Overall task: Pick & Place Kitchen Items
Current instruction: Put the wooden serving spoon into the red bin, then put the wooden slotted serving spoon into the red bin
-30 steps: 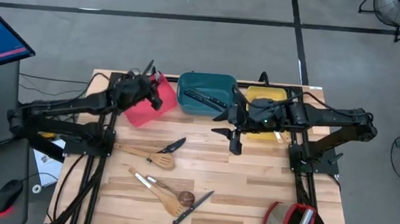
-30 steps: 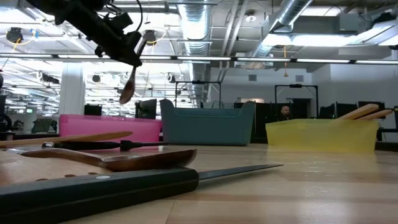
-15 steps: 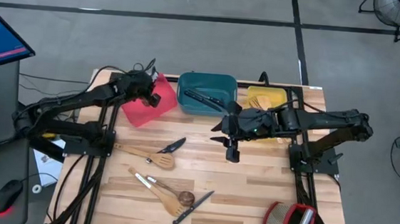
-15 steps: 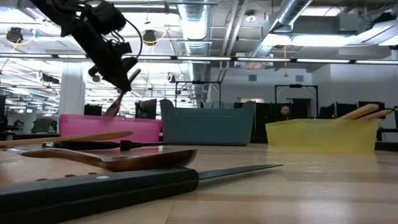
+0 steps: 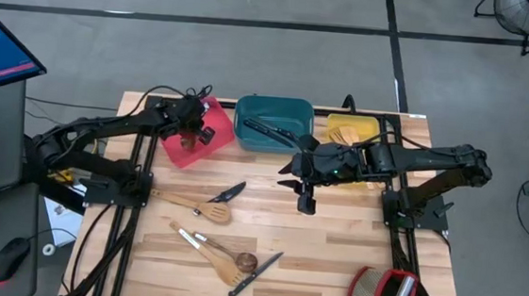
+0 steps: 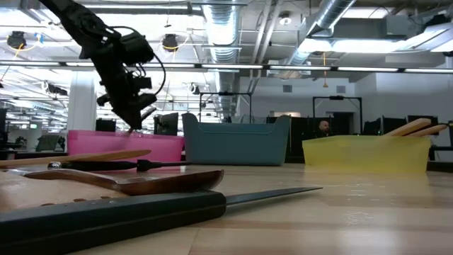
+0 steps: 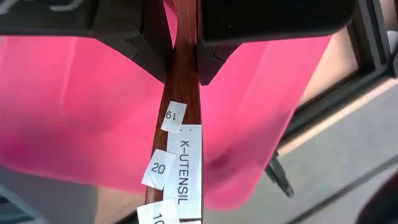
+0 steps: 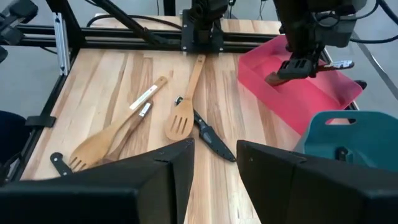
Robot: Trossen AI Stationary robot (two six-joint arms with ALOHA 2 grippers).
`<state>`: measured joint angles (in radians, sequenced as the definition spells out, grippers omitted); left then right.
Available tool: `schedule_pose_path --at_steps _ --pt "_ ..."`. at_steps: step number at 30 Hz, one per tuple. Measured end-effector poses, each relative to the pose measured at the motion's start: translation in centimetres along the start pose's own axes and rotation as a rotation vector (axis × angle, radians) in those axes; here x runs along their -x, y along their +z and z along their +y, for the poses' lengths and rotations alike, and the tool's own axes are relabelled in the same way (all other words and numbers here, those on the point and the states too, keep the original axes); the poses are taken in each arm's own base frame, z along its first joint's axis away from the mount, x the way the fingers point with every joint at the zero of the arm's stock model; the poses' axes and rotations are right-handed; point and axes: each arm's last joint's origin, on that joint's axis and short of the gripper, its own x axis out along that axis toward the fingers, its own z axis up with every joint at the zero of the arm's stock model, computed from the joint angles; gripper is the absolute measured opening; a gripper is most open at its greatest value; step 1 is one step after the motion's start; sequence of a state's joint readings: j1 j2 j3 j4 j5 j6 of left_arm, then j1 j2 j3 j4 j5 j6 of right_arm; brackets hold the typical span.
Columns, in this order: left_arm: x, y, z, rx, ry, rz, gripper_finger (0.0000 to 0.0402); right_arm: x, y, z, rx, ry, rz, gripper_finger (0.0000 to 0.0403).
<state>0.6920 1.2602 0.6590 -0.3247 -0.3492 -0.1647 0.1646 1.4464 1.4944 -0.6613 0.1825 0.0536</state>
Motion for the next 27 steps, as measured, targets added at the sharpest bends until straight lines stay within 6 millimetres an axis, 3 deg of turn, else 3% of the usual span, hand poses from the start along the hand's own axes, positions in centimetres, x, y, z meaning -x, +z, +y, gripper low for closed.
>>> schedule_pose_path --at_steps 12,22,27 --pt "-1.18 -0.10 1.07 0.045 -0.044 0.054 0.0031 0.00 0.01 0.00 0.000 0.000 -0.001 0.0127" --pt "-1.17 -0.07 1.06 0.050 -0.042 0.051 0.0103 0.00 0.02 0.00 0.000 0.000 -0.002 0.0126" --pt "-1.06 -0.01 1.04 0.040 -0.056 0.045 0.0160 0.00 0.02 0.00 -0.001 0.000 -0.002 0.0126"
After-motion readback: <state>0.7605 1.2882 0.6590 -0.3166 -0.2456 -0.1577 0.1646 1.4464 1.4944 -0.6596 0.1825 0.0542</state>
